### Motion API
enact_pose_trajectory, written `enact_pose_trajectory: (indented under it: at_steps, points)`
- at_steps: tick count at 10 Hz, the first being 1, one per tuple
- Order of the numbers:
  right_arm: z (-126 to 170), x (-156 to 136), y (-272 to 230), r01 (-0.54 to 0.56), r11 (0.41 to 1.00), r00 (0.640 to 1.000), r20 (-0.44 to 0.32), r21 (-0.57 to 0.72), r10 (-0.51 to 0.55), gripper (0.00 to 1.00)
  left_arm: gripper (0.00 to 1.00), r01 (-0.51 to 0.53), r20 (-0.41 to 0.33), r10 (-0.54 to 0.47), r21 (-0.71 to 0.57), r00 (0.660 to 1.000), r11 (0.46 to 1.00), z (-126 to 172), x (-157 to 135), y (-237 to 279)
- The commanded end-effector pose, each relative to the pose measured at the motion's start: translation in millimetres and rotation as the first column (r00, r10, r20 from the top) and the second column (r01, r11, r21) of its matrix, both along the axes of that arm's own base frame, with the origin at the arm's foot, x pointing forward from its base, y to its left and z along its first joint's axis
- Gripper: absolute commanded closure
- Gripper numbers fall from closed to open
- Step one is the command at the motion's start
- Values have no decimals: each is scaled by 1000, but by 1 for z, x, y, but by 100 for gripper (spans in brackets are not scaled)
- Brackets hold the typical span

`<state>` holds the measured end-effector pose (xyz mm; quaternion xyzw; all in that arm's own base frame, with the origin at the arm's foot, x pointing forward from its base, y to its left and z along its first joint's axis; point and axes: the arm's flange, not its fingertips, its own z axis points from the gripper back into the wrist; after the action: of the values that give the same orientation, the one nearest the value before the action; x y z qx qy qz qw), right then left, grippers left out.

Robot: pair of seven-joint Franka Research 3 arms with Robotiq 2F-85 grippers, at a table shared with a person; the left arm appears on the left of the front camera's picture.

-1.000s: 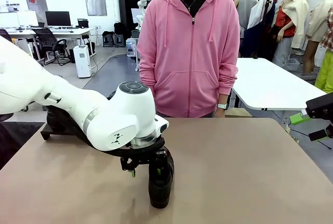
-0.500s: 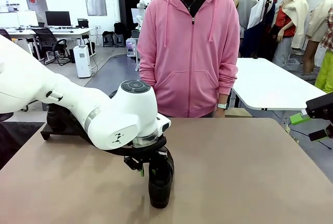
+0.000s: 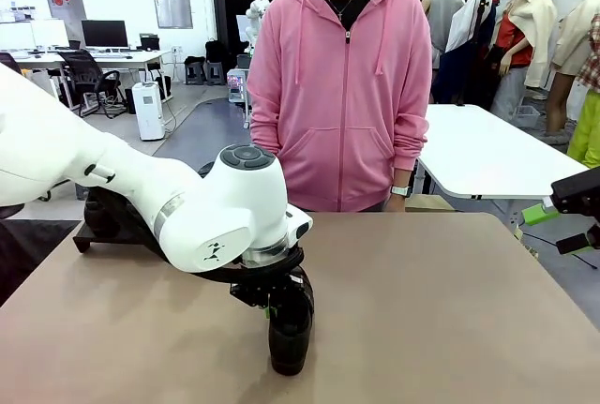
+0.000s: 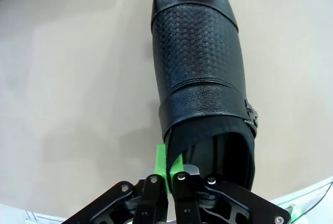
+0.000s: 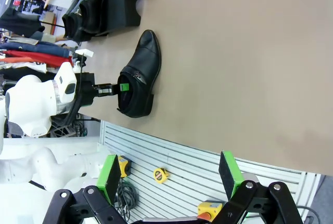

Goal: Organize the shoes by placing them on the stand.
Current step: Place the Shoe from the middle of the table onto the Shoes Stand.

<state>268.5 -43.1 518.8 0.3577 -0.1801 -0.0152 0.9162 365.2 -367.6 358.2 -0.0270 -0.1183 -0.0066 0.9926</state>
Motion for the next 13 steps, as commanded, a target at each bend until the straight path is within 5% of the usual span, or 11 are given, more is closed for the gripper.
enact_pose_trajectory:
  at_steps: [1,2,5,8,9,10,13]
  points:
    - [3,-1,2,14,1000,1000,-10,25,-14,0,100,60,64,-60,-2,996,998,28,-10,5]
    - [3,-1,2,14,1000,1000,-10,25,-14,0,100,101,63,-101,14,993,995,57,-19,15]
    - [3,-1,2,14,1000,1000,-10,25,-14,0,100,47,346,9,-154,938,987,143,-50,70]
    - [3,-1,2,14,1000,1000,-10,25,-14,0,100,-50,494,198,-297,847,954,152,-56,120]
    - [3,-1,2,14,1000,1000,-10,25,-14,0,100,-8,540,145,-248,829,969,151,-56,133]
    - [3,-1,2,14,1000,1000,-10,25,-14,0,100,-55,446,172,-262,879,963,172,-53,111]
    - [3,-1,2,14,1000,1000,-10,25,-14,0,100,-55,446,172,-262,879,963,172,-53,111]
